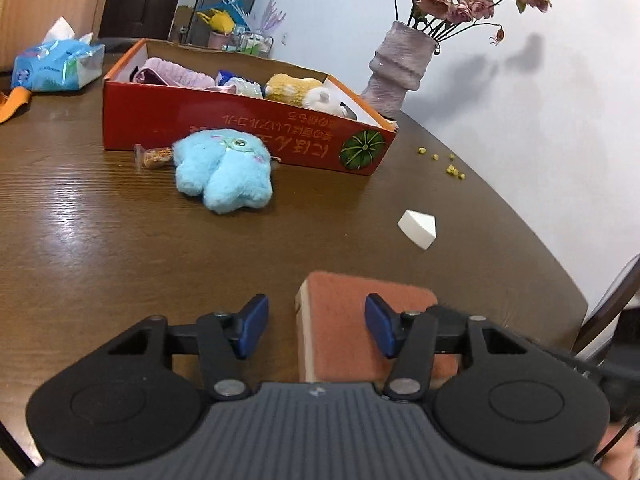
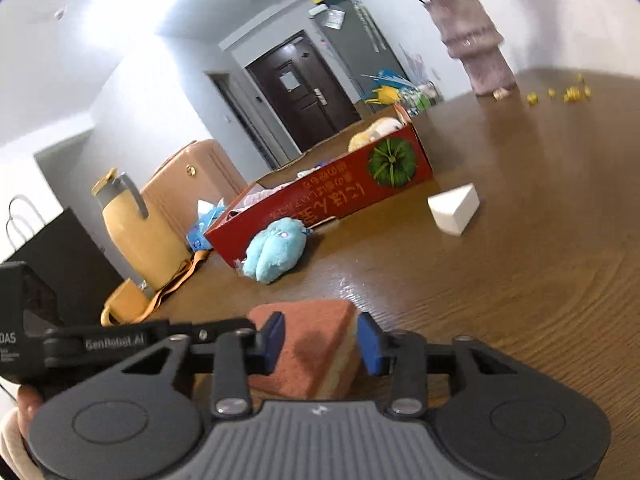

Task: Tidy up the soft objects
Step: 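Carry the sponge block into the red box and open both grippers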

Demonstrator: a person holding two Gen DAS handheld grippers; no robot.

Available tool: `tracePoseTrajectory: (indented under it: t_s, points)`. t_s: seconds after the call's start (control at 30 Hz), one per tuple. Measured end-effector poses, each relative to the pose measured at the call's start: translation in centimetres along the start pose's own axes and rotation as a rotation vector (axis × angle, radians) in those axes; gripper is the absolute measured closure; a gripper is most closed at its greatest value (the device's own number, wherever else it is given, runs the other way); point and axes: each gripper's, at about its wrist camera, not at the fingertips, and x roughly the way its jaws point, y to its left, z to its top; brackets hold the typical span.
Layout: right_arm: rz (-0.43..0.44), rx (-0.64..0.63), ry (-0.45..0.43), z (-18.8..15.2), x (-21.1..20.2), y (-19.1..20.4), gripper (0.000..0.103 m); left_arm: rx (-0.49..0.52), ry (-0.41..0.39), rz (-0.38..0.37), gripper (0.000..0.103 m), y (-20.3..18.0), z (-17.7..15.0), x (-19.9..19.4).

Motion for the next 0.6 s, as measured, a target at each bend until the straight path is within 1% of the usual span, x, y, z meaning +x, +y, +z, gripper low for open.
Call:
tracePoseTrajectory:
  t_s: [0.03,0.1,0.17,0.23,0.3,0.37,0.43,0.5,0.6]
  points:
    - [-0.011,0.007,0.006,-0.2,0.3,0.0,0.067,-0.005,0.004,-0.008,0.054,0.0,0.1,0.2]
    - [-0.004,0.015,0.000,-0.5,0.7,-0.2,0.067,-0.008,0.009,-0.034,0.067,0.1,0.0,0.5]
    - [-0.004,0.021,0.004,-0.3,1.1,-0.2,0.068,-0.015,0.008,-0.044,0.068,0.3,0.0,0.2]
    - [-0.011,0.009,0.018,0.0,1.5,0.1,0.069,-0.028,0.023,-0.059,0.070,0.7,0.0,-0.2]
    - [-0.020,-0.017,0.012,0.1,1.5,0.7,0.071,-0.038,0.040,-0.062,0.071,0.9,0.1,-0.7]
    - [-0.014,-0.010,0.007,-0.3,1.1,0.9,0.071,-0.026,0.027,-0.051,0.070,0.6,-0.3,-1.3]
    - [0.007,0.001,0.013,-0.7,1.1,0.8,0.071,-0.044,0.019,-0.042,0.070,0.9,-0.9,-1.5]
    - [0.000,-0.029,0.018,-0.7,1.0,1.2,0.071,-0.078,0.016,-0.062,0.069,1.4,-1.3,-1.5]
    - [-0.025,-0.066,0.018,-0.4,0.8,2.0,0.072,-0.087,0.016,-0.092,0.071,1.4,-1.2,-1.8]
